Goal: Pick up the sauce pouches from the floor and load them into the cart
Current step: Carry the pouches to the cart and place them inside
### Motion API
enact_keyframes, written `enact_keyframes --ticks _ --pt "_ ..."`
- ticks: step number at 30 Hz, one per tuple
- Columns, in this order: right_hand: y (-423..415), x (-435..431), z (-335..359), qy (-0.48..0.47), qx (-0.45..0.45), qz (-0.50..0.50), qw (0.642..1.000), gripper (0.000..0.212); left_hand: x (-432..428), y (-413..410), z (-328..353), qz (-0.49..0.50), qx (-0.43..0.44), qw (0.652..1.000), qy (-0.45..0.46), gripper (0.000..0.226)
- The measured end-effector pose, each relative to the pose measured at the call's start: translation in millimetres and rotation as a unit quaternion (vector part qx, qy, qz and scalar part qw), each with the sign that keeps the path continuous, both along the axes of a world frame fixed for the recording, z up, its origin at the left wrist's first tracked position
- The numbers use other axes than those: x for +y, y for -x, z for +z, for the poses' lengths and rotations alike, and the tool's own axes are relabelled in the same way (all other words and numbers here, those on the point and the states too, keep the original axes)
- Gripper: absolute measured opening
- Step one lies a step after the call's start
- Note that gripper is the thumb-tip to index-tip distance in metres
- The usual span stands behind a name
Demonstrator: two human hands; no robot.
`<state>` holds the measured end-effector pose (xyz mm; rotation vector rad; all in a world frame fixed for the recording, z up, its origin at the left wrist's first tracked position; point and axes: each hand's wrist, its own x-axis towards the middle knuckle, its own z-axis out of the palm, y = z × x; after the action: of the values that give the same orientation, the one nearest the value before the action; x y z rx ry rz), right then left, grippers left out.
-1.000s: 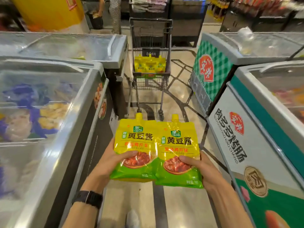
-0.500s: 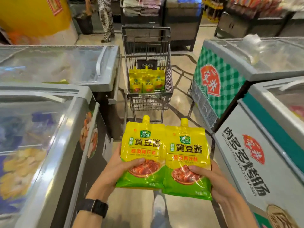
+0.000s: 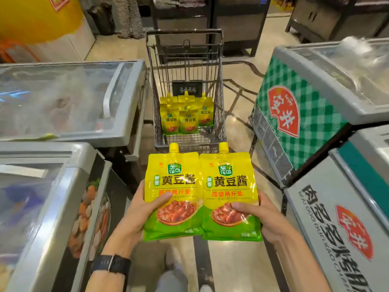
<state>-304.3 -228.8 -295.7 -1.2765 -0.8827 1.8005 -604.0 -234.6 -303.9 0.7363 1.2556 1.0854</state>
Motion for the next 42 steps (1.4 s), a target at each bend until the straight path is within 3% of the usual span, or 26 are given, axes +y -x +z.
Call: enact_keyframes --ticks 2,7,14,17,21,25,31,35,38,42 --pt "5.7 32.9 -4.9 0.006 -0.005 -0.001 1.000 0.092 35.3 5.3 -5.9 0.004 -0.012 1.000 0.009 0.120" --pt "24.7 113.3 -14.6 0.016 -0.029 -0.026 0.999 0.106 127.4 24.5 -21.7 -0.017 -0.005 1.000 0.017 0.115" --pt "48.0 225.7 -13.5 0.011 -0.023 -0.036 0.999 0.087 245.7 48.1 -29.4 -0.042 0.003 0.999 0.026 0.108" --pt "56.5 274.4 -14.0 0.013 -0.051 -0.017 0.998 0.094 287.4 58.5 -31.8 -0.060 0.003 0.998 0.024 0.108" --pt "63.5 342.2 -30.0 0.019 -0.075 -0.022 0.997 0.069 350.4 67.1 -36.1 -0.081 0.026 0.996 0.025 0.111" --pt "71.1 408.6 -60.7 0.037 -0.084 -0.010 0.996 0.092 411.3 73.4 -53.1 -0.086 0.078 0.993 0.035 0.108" --pt "82.6 497.0 -126.4 0.106 -0.086 -0.028 0.990 0.077 494.7 66.6 -103.8 -0.070 0.133 0.986 0.072 0.074" --pt "91.9 540.6 -183.8 0.141 -0.104 -0.057 0.983 0.045 539.1 51.2 -157.6 -0.058 0.191 0.974 0.103 0.078" --pt "99.9 567.9 -228.6 0.161 -0.125 -0.087 0.975 0.041 560.3 43.9 -203.1 -0.032 0.252 0.958 0.131 0.075" --pt "108.0 597.1 -289.9 0.193 -0.128 -0.087 0.969 0.042 569.0 32.1 -257.3 0.024 0.294 0.944 0.147 0.037"
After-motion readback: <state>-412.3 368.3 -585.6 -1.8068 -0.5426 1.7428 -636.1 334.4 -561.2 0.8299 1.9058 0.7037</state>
